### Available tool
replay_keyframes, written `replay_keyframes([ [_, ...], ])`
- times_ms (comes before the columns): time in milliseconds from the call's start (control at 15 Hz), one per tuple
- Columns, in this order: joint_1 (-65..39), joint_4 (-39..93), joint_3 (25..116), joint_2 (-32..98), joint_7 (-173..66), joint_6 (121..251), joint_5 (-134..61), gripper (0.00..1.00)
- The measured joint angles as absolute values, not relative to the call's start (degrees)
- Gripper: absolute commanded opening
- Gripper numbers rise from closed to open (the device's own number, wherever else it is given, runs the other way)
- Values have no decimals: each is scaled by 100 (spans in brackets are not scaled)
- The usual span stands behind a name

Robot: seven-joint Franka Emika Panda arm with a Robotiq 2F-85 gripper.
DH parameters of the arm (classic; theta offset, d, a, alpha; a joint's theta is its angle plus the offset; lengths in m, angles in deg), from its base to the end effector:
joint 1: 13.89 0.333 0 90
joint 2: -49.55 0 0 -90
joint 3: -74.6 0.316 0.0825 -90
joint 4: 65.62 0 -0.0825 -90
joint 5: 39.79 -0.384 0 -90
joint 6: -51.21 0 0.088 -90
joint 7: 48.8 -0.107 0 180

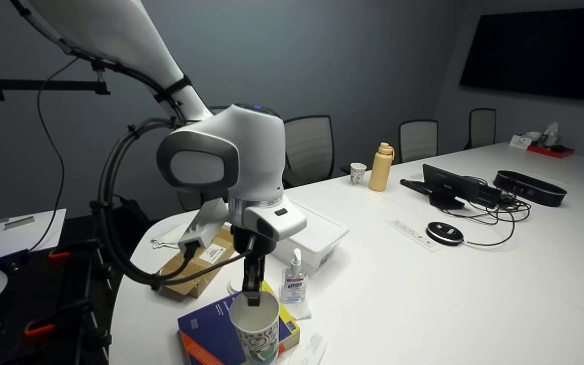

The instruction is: Move the cup to the right

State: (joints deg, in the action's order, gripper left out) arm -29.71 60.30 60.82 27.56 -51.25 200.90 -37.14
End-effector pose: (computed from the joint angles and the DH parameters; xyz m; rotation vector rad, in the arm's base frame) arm 0.4880 -0.2773 0.2154 2.9278 -0.7494 0.0191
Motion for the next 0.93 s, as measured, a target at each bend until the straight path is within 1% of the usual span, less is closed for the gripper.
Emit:
replay_keyframes([
  [400,-3357,6155,6151,2255,-4962,20628,-4399,1],
  [933,-3875,6174,6385,1771,-4656,20833,-4897,1],
])
